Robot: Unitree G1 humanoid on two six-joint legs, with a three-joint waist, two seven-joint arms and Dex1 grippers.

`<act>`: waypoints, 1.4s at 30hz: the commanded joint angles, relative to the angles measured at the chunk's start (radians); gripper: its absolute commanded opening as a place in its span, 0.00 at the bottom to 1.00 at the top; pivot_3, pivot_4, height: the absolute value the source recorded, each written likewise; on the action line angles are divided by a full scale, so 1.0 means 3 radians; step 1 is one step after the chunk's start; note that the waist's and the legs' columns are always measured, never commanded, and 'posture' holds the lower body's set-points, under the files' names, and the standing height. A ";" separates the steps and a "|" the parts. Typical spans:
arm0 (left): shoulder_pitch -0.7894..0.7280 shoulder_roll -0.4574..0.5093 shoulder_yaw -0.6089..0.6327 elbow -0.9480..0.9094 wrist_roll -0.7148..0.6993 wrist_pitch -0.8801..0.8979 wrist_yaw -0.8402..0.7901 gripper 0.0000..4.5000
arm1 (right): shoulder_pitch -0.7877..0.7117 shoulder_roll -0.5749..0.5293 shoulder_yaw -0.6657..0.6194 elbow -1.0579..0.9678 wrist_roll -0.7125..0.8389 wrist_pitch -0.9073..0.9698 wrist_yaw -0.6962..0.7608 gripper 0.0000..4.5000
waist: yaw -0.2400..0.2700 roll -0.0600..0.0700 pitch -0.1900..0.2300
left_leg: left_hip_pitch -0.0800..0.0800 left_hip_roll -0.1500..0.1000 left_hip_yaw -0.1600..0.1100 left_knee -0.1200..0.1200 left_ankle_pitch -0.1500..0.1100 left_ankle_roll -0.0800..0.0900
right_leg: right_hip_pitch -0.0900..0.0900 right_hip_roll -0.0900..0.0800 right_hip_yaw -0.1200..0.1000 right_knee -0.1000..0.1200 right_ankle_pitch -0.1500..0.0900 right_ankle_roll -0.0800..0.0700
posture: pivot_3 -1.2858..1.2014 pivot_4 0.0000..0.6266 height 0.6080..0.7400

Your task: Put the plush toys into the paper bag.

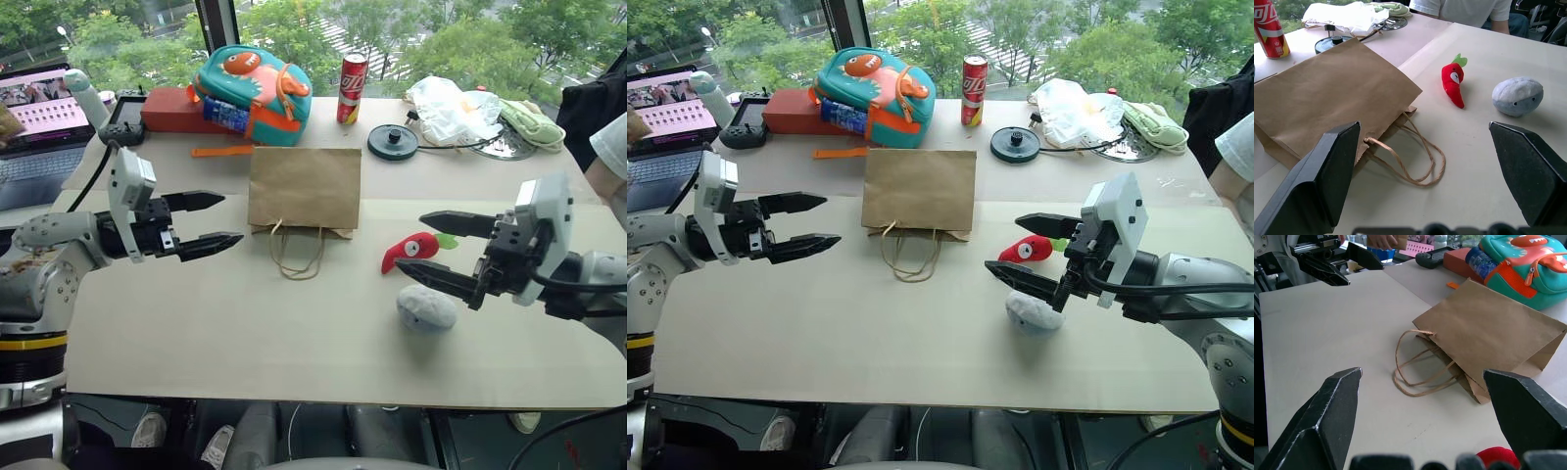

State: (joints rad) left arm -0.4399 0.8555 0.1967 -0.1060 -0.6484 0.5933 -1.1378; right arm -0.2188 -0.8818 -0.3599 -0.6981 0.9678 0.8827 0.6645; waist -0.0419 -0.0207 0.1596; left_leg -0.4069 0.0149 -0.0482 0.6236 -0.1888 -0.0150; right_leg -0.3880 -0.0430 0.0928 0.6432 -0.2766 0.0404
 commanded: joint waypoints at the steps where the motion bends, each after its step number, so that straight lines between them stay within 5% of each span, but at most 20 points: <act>1: -0.0093 0.0027 0.0070 -0.0079 -0.0047 0.0006 0.0015 1.00 | -0.0050 -0.0015 -0.0012 -0.0048 -0.0006 -0.0099 -0.0048 0.98 | 0.0000 0.0000 0.0000 | 0.0000 0.0000 0.0000 0.0000 0.0000 0.0000 | 0.0000 0.0000 0.0000 0.0000 0.0000 0.0000 | 0.52 0.24 0.99; 4: -0.0069 0.0048 -0.0047 0.0034 0.0152 -0.0203 -0.0047 1.00 | -0.0048 -0.0007 0.0003 -0.0064 0.0006 -0.0084 -0.0089 0.98 | 0.0002 0.0000 0.0000 | 0.0000 0.0000 0.0000 0.0000 0.0000 0.0000 | 0.0000 0.0000 0.0000 0.0000 0.0000 0.0000 | 0.52 0.24 0.99; 8: -0.0089 0.0015 -0.0438 0.0476 0.0972 -0.1289 -0.0093 1.00 | -0.0041 -0.0004 0.0020 -0.0077 0.0017 -0.0085 -0.0132 0.98 | 0.0006 0.0000 0.0000 | 0.0001 -0.0001 0.0001 0.0000 0.0000 0.0000 | 0.0000 0.0000 0.0001 0.0000 0.0004 -0.0007 | 0.52 0.24 0.99; 15: -0.0627 -0.0273 -0.1141 0.1923 0.2630 -0.3714 0.0880 1.00 | -0.0033 0.0006 0.0020 -0.0150 0.0063 -0.0069 -0.0253 0.98 | 0.0071 0.0000 0.0000 | -0.0004 -0.0002 0.0002 0.0002 0.0000 0.0000 | 0.0000 -0.0001 0.0001 -0.0004 0.0012 -0.0019 | 0.52 0.24 0.99; 19: -0.0972 -0.0499 -0.1389 0.2648 0.3072 -0.4446 0.1365 1.00 | -0.0005 0.0031 0.0013 -0.0210 0.0110 -0.0061 -0.0351 0.98 | 0.0094 0.0000 0.0000 | -0.0012 -0.0004 0.0001 0.0003 -0.0001 0.0002 | -0.0003 -0.0003 0.0000 -0.0006 0.0012 -0.0019 | 0.52 0.24 0.99; 27: -0.1538 -0.0960 -0.1635 0.3691 0.3493 -0.4928 0.2044 1.00 | 0.0061 0.0050 0.0020 -0.0270 0.0161 -0.0079 -0.0503 0.98 | 0.0096 -0.0001 0.0000 | -0.0018 -0.0007 -0.0004 0.0009 -0.0001 0.0003 | -0.0003 -0.0003 -0.0006 -0.0003 0.0013 -0.0017 | 0.52 0.24 0.99; 39: -0.1725 -0.1180 -0.1633 0.4072 0.3407 -0.5071 0.1992 1.00 | 0.0155 0.0067 0.0015 -0.0336 0.0179 -0.0110 -0.0632 0.98 | 0.0082 -0.0001 0.0000 | -0.0015 -0.0007 -0.0005 0.0009 -0.0001 0.0003 | -0.0003 -0.0001 -0.0007 0.0004 0.0013 -0.0017 | 0.52 0.24 0.99; 42: -0.1722 -0.1180 -0.1635 0.4095 0.3409 -0.5103 0.1981 0.84 | 0.0166 0.0077 0.0023 -0.0355 0.0189 -0.0111 -0.0657 1.00 | 0.0089 -0.0001 0.0000 | -0.0015 -0.0007 -0.0005 0.0009 -0.0001 0.0003 | -0.0003 -0.0002 -0.0007 0.0004 0.0012 -0.0017 | 0.52 0.24 0.99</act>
State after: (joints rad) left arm -0.9292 0.5007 -0.3005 1.1250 0.3922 -0.9157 -0.5423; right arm -0.1701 -0.8638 -0.3305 -0.7761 1.0051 0.8811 0.4747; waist -0.0153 -0.0209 0.1595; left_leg -0.4112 0.0127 -0.0498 0.6264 -0.1891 -0.0142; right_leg -0.3887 -0.0435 0.0906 0.6443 -0.2729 0.0352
